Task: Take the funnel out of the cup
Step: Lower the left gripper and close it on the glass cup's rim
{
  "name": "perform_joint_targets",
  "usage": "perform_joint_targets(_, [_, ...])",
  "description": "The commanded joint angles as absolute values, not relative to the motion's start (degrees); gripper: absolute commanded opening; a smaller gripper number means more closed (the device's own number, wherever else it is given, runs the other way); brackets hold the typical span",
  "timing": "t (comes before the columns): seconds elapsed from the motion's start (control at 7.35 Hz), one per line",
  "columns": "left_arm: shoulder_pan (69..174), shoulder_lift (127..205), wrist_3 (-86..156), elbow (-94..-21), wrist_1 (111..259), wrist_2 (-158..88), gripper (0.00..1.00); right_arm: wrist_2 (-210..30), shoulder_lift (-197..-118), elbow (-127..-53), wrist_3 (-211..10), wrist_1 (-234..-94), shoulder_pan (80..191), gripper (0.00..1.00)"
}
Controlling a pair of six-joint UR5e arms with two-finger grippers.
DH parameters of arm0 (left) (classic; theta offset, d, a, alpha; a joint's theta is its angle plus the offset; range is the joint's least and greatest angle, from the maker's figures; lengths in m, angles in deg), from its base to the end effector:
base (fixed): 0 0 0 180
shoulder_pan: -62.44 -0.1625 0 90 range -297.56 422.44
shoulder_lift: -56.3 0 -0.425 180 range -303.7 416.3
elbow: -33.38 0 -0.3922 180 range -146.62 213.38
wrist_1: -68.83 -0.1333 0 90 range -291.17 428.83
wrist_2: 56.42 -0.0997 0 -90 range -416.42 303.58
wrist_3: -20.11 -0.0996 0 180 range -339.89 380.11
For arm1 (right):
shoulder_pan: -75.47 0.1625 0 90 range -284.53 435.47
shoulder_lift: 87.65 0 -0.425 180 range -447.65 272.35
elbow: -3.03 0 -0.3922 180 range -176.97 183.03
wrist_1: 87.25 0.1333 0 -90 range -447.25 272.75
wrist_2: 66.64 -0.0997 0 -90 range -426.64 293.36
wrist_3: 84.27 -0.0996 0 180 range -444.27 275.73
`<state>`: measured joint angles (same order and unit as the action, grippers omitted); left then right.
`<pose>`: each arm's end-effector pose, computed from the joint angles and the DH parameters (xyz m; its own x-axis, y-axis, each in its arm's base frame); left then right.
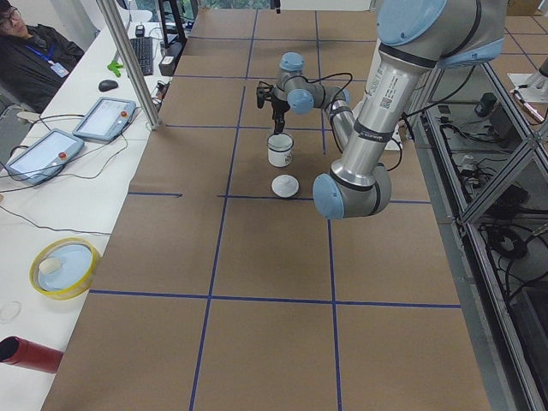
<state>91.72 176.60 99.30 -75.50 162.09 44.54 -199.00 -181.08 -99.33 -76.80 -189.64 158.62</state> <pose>0.4753 -0.3976 0.2132 0.5877 -0.1184 -0.8004 0.2428 0.9695 0.0348 0.0112 -0.4617 0.6053 0.7168 -0.1762 0.6747 0.2141 0.9764 0.0276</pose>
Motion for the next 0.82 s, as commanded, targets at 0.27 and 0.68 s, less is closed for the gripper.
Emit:
perform_joint_targets(0.27, [91.6, 176.5, 99.3, -75.5, 162.0, 44.5, 0.00, -199.0, -181.1, -99.3, -76.8, -189.6, 158.6, 1.00])
perform_joint_targets(0.68, [91.8, 176.7, 98.9, -78.9, 158.9, 44.6, 0.00, -199.0, -181.1, -99.4, -76.8, -189.6, 158.6, 1.00])
